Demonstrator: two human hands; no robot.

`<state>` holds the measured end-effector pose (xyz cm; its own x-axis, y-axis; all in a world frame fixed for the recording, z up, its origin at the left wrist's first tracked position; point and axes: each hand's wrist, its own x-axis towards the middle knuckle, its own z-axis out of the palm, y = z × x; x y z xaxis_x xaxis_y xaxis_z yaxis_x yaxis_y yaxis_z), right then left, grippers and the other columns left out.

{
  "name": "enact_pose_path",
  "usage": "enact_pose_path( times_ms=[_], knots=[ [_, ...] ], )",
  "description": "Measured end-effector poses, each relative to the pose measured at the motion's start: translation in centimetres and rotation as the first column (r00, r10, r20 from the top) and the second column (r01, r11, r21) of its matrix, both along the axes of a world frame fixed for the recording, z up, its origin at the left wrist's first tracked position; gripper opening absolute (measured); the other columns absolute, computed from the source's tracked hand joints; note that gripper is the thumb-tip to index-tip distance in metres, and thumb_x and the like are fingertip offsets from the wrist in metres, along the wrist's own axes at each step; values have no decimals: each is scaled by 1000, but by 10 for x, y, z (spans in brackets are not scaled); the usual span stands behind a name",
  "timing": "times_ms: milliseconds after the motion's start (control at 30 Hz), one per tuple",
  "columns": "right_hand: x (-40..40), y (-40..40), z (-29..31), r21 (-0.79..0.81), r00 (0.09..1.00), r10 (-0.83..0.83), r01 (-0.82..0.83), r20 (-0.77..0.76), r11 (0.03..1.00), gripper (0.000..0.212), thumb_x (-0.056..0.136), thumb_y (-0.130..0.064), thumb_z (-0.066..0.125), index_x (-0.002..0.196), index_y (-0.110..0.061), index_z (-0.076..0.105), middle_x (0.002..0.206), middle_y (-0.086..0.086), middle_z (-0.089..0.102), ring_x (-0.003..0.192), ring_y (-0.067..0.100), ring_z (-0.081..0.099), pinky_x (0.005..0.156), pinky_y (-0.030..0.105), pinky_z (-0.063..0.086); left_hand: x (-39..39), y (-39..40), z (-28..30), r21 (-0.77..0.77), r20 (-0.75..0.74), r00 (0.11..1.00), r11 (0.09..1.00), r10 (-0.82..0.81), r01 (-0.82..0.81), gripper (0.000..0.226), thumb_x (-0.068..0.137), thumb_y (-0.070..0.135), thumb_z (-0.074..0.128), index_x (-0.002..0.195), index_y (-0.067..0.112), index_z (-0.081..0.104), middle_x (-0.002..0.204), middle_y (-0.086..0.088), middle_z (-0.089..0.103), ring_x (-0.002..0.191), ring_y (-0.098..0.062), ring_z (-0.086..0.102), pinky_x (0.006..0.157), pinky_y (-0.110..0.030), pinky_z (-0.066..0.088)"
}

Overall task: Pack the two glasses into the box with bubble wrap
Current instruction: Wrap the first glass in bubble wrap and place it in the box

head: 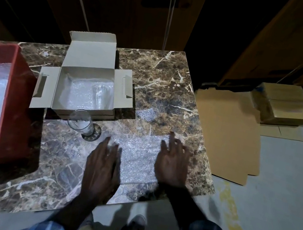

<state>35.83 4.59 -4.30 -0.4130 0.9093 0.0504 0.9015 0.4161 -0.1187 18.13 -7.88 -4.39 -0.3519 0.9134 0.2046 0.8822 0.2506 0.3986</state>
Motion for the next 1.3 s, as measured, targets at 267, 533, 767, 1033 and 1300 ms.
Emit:
enact_pose_path(
  times_ms=[267, 533, 767, 1033, 1300],
  knots=[
    [-21, -31, -43, -187, 966, 248, -257, -71, 948, 58, 106, -39, 25, 156, -10, 27, 164, 10, 18, 152, 24, 18, 122, 45, 12, 9, 10, -38, -254, -21, 982, 951, -186, 175, 56, 107, 31, 26, 159, 12, 20, 167, -5, 8, 155, -19, 4, 124, -46, 10],
    [52, 2, -37, -223, 999, 5, 5, 44, 975, 80, 101, -66, 10, 159, -13, -5, 166, 5, -10, 154, 22, -3, 123, 41, -6, -19, -8, -39, -338, -32, 996, 939, -85, 69, 72, 103, 56, 23, 160, 14, 11, 168, -3, 2, 155, -17, -2, 124, -48, 0],
    [23, -28, -34, -181, 969, 232, -243, -84, 953, 75, 103, -58, 23, 158, -7, 16, 167, 8, 4, 154, 20, 3, 124, 41, 3, -7, -13, -29, -275, -88, 943, 918, -321, 286, 71, 103, 51, 35, 158, 9, 20, 166, -11, 11, 155, -25, 3, 124, -47, 3],
    [37, -32, -44, -127, 992, 105, -113, -63, 986, 74, 103, -57, 32, 155, -5, 27, 165, 11, 17, 152, 23, 17, 123, 44, 17, -9, -28, -39, -335, -79, 910, 870, -408, 361, 79, 101, 63, 33, 159, 11, 16, 167, -6, 9, 154, -21, 7, 122, -49, 12],
    [51, -50, -44, 65, 853, 444, -444, -275, 893, 37, 95, -35, 60, 125, -14, 66, 149, 11, 50, 137, 27, 47, 115, 46, 35, -23, -32, -34, -190, -207, 855, 877, -476, 442, 67, 101, 52, 40, 149, 6, 43, 159, -13, 35, 150, -27, 25, 121, -50, 16]
  ],
)
